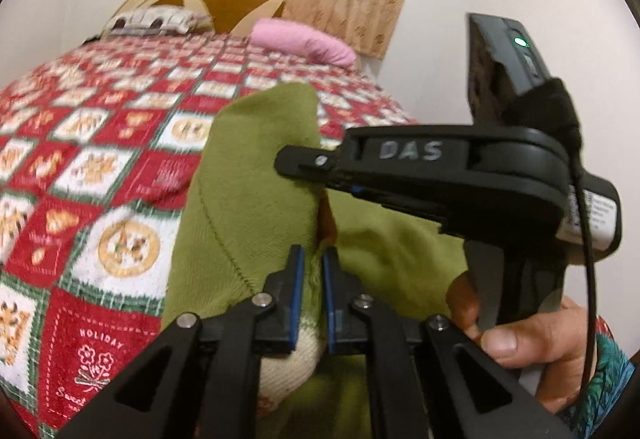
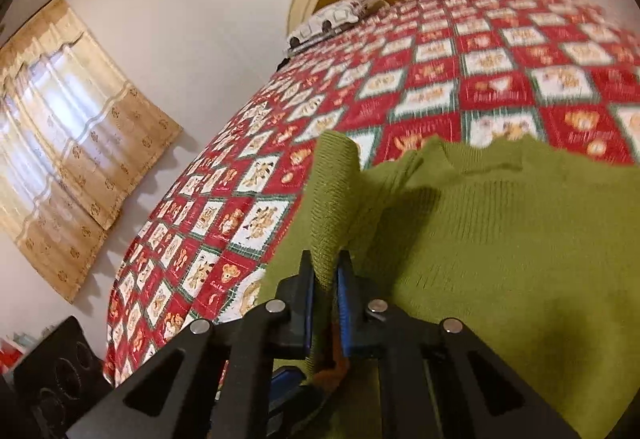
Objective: Fold small clothes
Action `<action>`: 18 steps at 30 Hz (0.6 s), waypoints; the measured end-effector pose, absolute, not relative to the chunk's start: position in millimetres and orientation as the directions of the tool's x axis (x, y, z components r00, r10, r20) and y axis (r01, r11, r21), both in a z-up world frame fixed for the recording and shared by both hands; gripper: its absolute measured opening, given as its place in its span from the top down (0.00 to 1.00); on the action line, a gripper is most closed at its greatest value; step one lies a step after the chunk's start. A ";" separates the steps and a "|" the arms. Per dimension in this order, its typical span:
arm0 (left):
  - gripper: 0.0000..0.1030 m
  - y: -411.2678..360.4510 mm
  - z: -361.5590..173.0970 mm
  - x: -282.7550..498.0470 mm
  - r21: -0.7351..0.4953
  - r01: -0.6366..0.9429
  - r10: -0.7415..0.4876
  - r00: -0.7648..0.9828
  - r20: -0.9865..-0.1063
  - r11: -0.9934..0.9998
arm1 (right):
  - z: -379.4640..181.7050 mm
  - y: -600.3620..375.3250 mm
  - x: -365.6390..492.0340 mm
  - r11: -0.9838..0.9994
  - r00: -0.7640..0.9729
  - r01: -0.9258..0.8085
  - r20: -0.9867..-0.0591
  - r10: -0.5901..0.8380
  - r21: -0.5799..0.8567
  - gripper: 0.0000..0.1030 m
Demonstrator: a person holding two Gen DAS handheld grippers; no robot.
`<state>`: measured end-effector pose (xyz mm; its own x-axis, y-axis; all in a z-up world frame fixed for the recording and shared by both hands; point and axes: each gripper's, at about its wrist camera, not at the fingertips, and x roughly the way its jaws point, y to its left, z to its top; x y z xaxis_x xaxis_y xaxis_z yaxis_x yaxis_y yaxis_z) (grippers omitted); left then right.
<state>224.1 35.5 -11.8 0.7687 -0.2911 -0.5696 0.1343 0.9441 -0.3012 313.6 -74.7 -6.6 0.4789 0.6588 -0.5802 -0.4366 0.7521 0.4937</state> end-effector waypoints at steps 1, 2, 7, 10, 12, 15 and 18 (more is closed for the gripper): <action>0.91 32.2 -8.3 224.5 -0.301 0.144 -0.299 0.768 -0.567 0.943 | -1.7 -76.2 311.9 0.756 0.483 -0.441 -0.583 0.654 0.483 0.91; 0.91 26.6 -3.4 225.0 -0.308 0.159 -0.314 0.765 -0.563 0.938 | 3.3 -79.5 311.0 0.758 0.483 -0.445 -0.584 0.652 0.478 0.91; 0.91 -1.9 12.9 230.8 -0.325 0.219 -0.371 0.753 -0.543 0.920 | 24.8 -106.8 306.0 0.774 0.499 -0.470 -0.597 0.629 0.424 0.91; 0.93 -24.0 20.1 237.1 -0.323 0.267 -0.408 0.739 -0.536 0.908 | 36.1 -135.3 303.0 0.795 0.513 -0.466 -0.614 0.601 0.389 0.91; 0.93 -45.7 25.1 240.7 -0.306 0.311 -0.432 0.729 -0.531 0.900 | 42.4 -154.9 302.3 0.811 0.523 -0.460 -0.627 0.577 0.362 0.91; 0.93 -74.9 27.8 247.8 -0.287 0.351 -0.454 0.712 -0.535 0.891 | 47.3 -190.3 303.4 0.847 0.542 -0.433 -0.661 0.518 0.309 0.91; 0.93 -101.2 24.6 256.6 -0.288 0.374 -0.472 0.693 -0.545 0.882 | 44.9 -222.3 305.2 0.863 0.541 -0.409 -0.683 0.491 0.296 0.92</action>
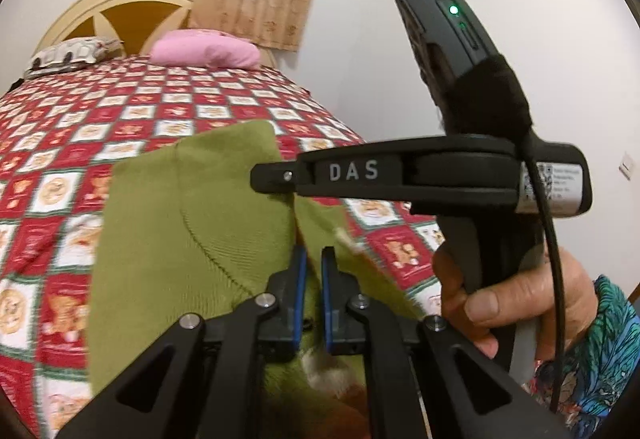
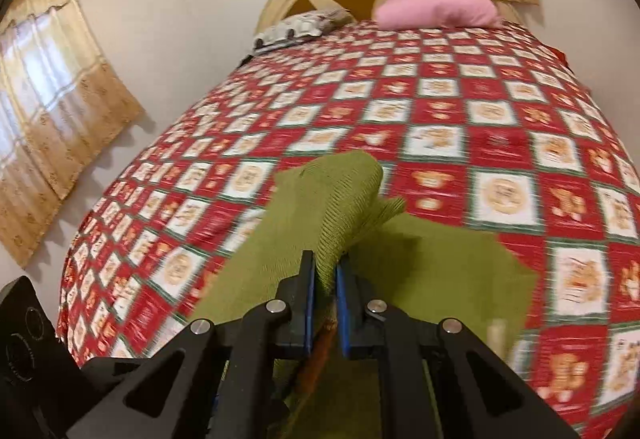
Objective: Fold small clothes
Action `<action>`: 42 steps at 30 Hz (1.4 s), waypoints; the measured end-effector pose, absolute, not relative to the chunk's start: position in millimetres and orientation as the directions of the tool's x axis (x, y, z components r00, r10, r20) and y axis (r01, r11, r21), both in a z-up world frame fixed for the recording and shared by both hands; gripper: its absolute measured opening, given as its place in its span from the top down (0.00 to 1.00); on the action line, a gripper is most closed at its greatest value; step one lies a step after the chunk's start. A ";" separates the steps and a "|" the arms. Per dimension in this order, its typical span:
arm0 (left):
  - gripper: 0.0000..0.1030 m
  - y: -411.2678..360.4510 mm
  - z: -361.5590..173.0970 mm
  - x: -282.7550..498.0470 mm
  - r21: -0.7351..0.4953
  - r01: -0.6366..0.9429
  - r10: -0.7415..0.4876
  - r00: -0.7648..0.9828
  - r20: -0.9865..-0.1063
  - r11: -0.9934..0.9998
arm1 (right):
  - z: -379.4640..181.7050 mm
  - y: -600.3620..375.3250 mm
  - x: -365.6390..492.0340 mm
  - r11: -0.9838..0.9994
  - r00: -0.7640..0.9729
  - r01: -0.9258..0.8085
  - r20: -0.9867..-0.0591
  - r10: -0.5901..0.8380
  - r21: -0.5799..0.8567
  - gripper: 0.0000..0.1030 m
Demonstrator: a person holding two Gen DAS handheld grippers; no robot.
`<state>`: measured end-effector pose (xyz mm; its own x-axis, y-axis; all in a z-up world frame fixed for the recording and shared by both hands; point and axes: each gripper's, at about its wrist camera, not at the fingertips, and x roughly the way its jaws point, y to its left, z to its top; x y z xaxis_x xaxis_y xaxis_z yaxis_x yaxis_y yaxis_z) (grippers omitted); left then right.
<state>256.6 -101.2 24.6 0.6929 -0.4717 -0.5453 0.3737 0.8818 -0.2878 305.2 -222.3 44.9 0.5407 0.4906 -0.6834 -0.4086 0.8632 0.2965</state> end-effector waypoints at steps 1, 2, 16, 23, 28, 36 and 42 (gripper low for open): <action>0.93 -108.9 23.1 259.9 -0.295 0.378 -0.480 0.683 -0.551 0.877 | 43.1 -232.8 306.1 0.867 0.538 -0.403 -0.691 0.483 0.292 0.92; 0.93 -118.6 21.3 263.9 -0.305 0.386 -0.492 0.670 -0.556 0.871 | 41.3 -241.0 306.2 0.874 0.538 -0.398 -0.700 0.469 0.280 0.92; 0.99 -191.5 -19.1 279.6 -0.290 0.398 -0.485 0.585 -0.650 0.870 | -20.7 -309.4 315.3 0.922 0.513 -0.284 -0.771 0.377 0.262 0.94; 0.82 -152.8 4.7 238.2 -0.303 0.451 -0.528 0.546 -0.651 0.840 | -24.7 -315.3 302.1 0.939 0.548 -0.239 -0.765 0.339 0.246 0.87; 0.64 -85.5 21.2 195.8 -0.286 0.412 -0.496 0.617 -0.610 0.865 | 6.4 -341.4 246.6 0.940 0.650 -0.153 -0.685 0.329 0.306 0.86; 0.64 -42.2 22.8 193.9 -0.228 0.276 -0.358 0.697 -0.621 0.934 | -1.0 -312.1 183.6 0.833 0.610 -0.198 -0.600 0.517 0.516 0.47; 0.58 -22.2 15.9 196.7 -0.233 0.211 -0.312 0.712 -0.629 0.949 | -38.5 -279.3 195.4 0.846 0.541 -0.183 -0.667 0.511 0.500 0.47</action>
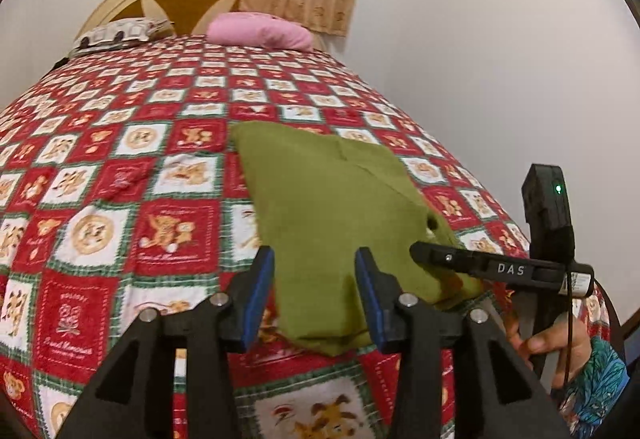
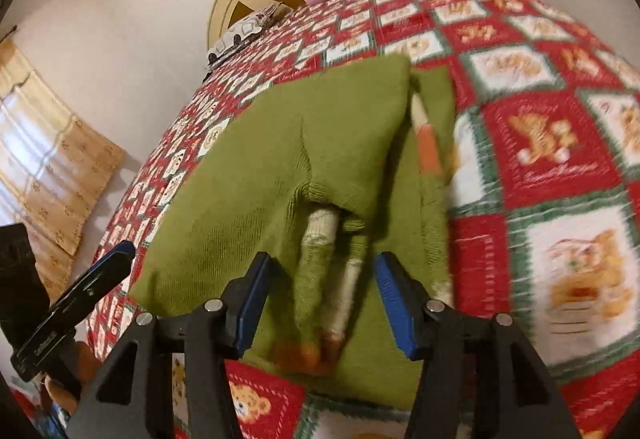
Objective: Fold small clothes
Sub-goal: 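Grasp the folded bundle with the right gripper and press it flat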
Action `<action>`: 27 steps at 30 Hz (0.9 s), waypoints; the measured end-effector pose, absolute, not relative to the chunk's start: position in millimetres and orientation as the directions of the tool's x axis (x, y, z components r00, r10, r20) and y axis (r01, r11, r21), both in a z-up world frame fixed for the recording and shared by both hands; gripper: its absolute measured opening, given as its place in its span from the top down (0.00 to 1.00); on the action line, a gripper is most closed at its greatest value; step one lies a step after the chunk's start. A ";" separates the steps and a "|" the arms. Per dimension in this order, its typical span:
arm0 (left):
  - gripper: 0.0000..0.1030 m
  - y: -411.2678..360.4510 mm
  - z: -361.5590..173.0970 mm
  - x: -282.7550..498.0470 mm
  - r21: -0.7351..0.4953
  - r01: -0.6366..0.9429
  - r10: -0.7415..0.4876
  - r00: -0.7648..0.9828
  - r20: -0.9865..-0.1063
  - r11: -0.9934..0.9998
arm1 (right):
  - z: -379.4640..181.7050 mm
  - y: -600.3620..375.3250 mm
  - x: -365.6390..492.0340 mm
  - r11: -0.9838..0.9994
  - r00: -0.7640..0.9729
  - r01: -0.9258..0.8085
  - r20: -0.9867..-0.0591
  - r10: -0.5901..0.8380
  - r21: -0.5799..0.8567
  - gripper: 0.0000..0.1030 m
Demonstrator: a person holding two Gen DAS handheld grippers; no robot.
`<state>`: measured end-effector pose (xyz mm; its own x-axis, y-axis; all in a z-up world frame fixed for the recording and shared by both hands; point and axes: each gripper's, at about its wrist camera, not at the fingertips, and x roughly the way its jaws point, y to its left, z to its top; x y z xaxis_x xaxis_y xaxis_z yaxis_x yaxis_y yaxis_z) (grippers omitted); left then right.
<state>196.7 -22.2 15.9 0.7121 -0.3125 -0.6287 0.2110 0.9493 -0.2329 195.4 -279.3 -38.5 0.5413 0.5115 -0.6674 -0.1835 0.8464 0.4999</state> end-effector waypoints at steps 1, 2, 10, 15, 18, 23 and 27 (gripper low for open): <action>0.58 -19.3 15.8 196.3 -0.232 0.203 -0.306 0.713 -0.631 0.951 | -39.7 -279.2 196.3 0.844 0.544 -0.180 -0.663 0.513 0.505 0.47; 0.58 -16.4 15.6 197.8 -0.233 0.194 -0.300 0.714 -0.632 0.953 | -39.2 -277.9 198.2 0.840 0.541 -0.175 -0.663 0.518 0.514 0.47; 0.58 -2.9 14.7 206.9 -0.238 0.168 -0.285 0.710 -0.644 0.957 | -25.7 -276.3 204.7 0.855 0.512 -0.226 -0.690 0.512 0.467 0.90; 0.58 -5.3 17.7 219.7 -0.216 0.173 -0.274 0.707 -0.652 0.961 | 15.0 -295.8 198.3 0.885 0.559 -0.267 -0.687 0.465 0.382 0.90; 0.58 -10.5 16.5 231.7 -0.216 0.174 -0.275 0.699 -0.660 0.961 | 18.4 -304.8 194.3 0.918 0.556 -0.268 -0.731 0.395 0.292 0.90; 0.57 -28.8 7.2 251.2 -0.214 0.172 -0.273 0.682 -0.678 0.962 | -27.1 -315.3 195.5 0.923 0.506 -0.230 -0.772 0.385 0.309 0.90; 0.46 -48.2 -14.5 251.9 -0.107 0.163 -0.190 0.667 -0.721 0.981 | -31.0 -315.7 192.0 0.934 0.553 -0.217 -0.752 0.358 0.285 0.89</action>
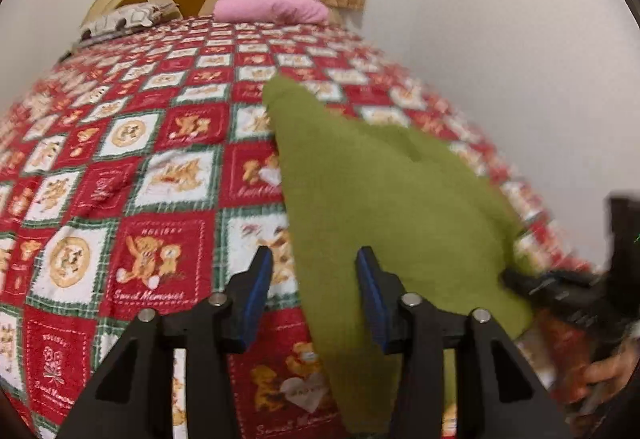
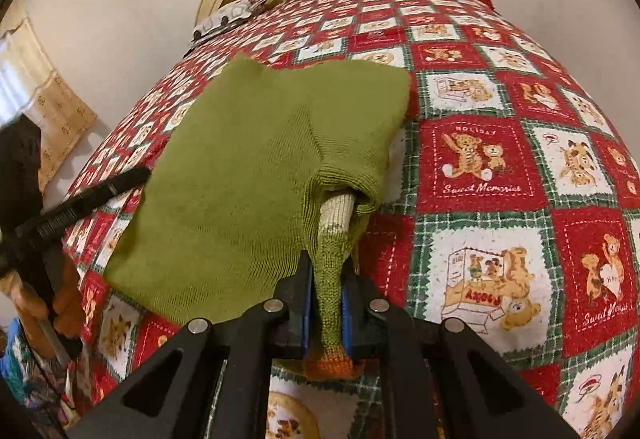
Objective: Fold small clothes
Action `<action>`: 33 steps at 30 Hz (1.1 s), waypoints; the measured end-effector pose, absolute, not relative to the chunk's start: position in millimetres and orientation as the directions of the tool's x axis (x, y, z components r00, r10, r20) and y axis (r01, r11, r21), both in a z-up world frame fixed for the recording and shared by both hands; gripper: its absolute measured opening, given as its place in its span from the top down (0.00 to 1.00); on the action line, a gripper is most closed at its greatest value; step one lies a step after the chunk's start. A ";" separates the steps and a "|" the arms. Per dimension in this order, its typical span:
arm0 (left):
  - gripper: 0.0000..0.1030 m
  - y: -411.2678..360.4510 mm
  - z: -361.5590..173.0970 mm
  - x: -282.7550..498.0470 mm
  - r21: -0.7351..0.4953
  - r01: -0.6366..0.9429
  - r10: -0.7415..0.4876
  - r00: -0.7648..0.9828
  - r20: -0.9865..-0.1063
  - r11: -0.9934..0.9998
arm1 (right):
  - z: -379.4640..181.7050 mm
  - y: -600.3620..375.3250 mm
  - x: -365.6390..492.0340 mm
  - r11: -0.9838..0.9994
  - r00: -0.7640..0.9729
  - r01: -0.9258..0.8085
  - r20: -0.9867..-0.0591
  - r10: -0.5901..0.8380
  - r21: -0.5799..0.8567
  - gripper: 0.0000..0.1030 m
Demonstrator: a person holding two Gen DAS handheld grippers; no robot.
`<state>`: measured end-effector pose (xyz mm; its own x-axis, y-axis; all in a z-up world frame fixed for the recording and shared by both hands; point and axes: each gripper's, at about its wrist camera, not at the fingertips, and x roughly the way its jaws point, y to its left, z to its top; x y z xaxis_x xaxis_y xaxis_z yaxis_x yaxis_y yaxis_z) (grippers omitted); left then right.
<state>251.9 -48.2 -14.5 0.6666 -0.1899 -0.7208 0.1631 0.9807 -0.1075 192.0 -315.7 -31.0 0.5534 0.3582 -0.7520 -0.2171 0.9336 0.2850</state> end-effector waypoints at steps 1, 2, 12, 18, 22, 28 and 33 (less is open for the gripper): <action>0.42 -49.8 -19.1 249.0 -0.058 0.153 -0.147 0.680 -0.719 0.987 | -31.2 -314.7 191.4 0.936 0.555 -0.217 -0.754 0.352 0.277 0.89; 0.32 -49.4 -19.6 246.2 -0.034 0.144 -0.125 0.693 -0.710 0.989 | -30.8 -313.2 190.6 0.941 0.560 -0.221 -0.756 0.338 0.257 0.88; 0.14 23.0 -15.7 221.8 -0.041 -0.011 -0.021 0.706 -0.708 0.999 | 24.5 -315.7 154.7 0.928 0.717 -0.203 -0.598 0.358 0.312 0.77; 0.14 37.8 2.0 214.8 -0.141 -0.023 -0.080 0.729 -0.679 0.990 | 2.9 -213.6 148.7 0.813 0.521 -0.418 -0.626 0.580 0.405 0.78; 0.14 38.4 9.0 212.1 -0.127 -0.006 -0.081 0.740 -0.668 0.992 | -39.8 -159.2 153.4 0.830 0.445 -0.424 -0.715 0.539 0.362 0.77; 0.14 38.3 7.7 227.1 -0.149 0.017 -0.114 0.730 -0.674 0.989 | -34.5 -183.1 154.8 0.748 0.365 -0.402 -0.657 0.660 0.528 0.77; 0.14 16.3 17.1 253.2 -0.148 0.077 -0.156 0.735 -0.659 0.986 | 29.5 -241.3 144.3 0.811 0.566 -0.407 -0.581 0.585 0.420 0.77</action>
<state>253.2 16.3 17.1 0.7355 -0.1562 -0.6593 0.0766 0.9860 -0.1481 144.3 -241.3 29.5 0.5657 0.5851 -0.5810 -0.4073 0.8109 0.4201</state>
